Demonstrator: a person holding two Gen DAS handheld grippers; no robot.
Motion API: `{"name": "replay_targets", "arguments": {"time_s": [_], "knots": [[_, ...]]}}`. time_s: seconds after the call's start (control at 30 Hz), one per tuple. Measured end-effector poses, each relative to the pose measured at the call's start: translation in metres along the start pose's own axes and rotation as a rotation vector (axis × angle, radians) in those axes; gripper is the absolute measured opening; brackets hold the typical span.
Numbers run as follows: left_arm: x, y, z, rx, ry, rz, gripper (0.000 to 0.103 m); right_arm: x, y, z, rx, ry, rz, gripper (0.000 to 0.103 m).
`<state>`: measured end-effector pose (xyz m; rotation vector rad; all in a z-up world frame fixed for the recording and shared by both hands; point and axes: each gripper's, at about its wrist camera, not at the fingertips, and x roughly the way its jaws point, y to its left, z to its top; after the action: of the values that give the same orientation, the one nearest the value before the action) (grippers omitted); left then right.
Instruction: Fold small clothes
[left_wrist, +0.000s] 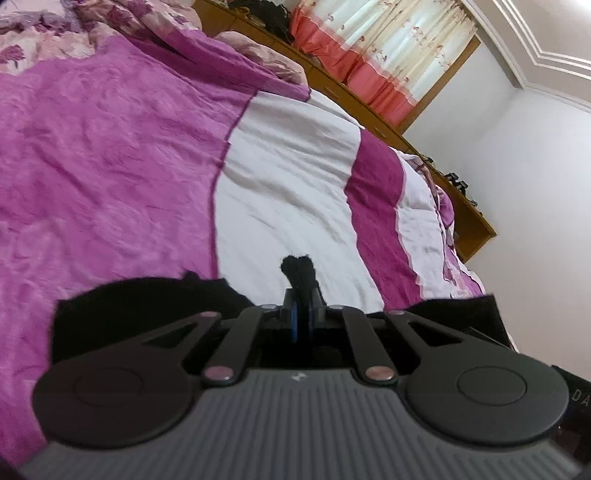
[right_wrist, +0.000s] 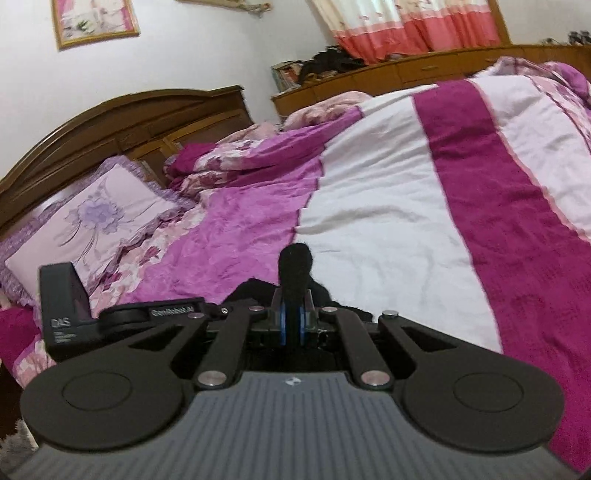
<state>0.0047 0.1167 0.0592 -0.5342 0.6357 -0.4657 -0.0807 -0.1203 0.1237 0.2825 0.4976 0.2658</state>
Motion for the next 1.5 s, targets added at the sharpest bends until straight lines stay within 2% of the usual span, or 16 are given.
{"name": "replay_targets", "arguments": {"time_s": [0.4, 0.6, 0.73, 0.87, 0.9, 0.93, 0.97, 1.0, 1.03, 1.07, 1.13, 1.23, 1.33, 1.4, 1.47, 1.5], "knots": [[-0.017, 0.041, 0.017, -0.085, 0.004, 0.043, 0.008, 0.051, 0.095, -0.004, -0.160, 0.033, -0.011, 0.006], [-0.016, 0.079, 0.022, -0.192, 0.049, 0.212, 0.008, 0.092, 0.136, -0.024, -0.289, 0.047, -0.123, 0.006], [-0.042, 0.106, 0.032, -0.268, -0.024, 0.322, 0.008, 0.122, 0.137, -0.039, -0.252, 0.129, -0.120, 0.006], [-0.062, 0.126, 0.036, -0.365, -0.069, 0.288, 0.008, 0.140, 0.135, -0.051, -0.246, 0.181, -0.088, 0.008], [-0.066, 0.126, 0.037, -0.365, -0.077, 0.267, 0.009, 0.137, 0.132, -0.051, -0.211, 0.178, -0.047, 0.021], [-0.067, 0.124, 0.037, -0.349, -0.078, 0.249, 0.010, 0.126, 0.126, -0.050, -0.169, 0.157, 0.009, 0.044], [-0.068, 0.119, 0.038, -0.317, -0.072, 0.230, 0.026, 0.110, 0.117, -0.047, -0.123, 0.112, 0.074, 0.058], [-0.066, 0.114, 0.038, -0.268, -0.058, 0.209, 0.059, 0.094, 0.107, -0.044, -0.087, 0.061, 0.111, 0.084], [-0.063, 0.108, 0.038, -0.220, -0.039, 0.185, 0.078, 0.072, 0.092, -0.041, -0.049, -0.016, 0.129, 0.099], [-0.057, 0.105, 0.035, -0.188, -0.017, 0.158, 0.101, 0.055, 0.079, -0.037, -0.035, -0.068, 0.119, 0.102], [-0.043, 0.103, 0.026, -0.211, 0.045, 0.114, 0.103, 0.039, 0.048, -0.029, -0.055, -0.057, 0.033, 0.103], [-0.027, 0.106, 0.013, -0.229, 0.111, 0.104, 0.103, 0.060, -0.012, -0.024, 0.023, 0.125, -0.122, 0.103], [-0.044, 0.084, 0.013, -0.161, 0.016, 0.114, 0.103, 0.088, -0.071, -0.037, 0.295, 0.268, 0.028, 0.103], [-0.061, 0.065, 0.012, -0.086, -0.048, 0.016, 0.103, 0.105, -0.091, -0.053, 0.449, 0.297, 0.187, 0.103], [-0.065, 0.052, 0.007, -0.081, 0.009, -0.048, 0.100, 0.114, -0.095, -0.062, 0.486, 0.255, 0.243, 0.103], [-0.061, 0.049, 0.003, -0.090, 0.074, -0.056, 0.087, 0.117, -0.094, -0.066, 0.483, 0.237, 0.249, 0.103]]}}
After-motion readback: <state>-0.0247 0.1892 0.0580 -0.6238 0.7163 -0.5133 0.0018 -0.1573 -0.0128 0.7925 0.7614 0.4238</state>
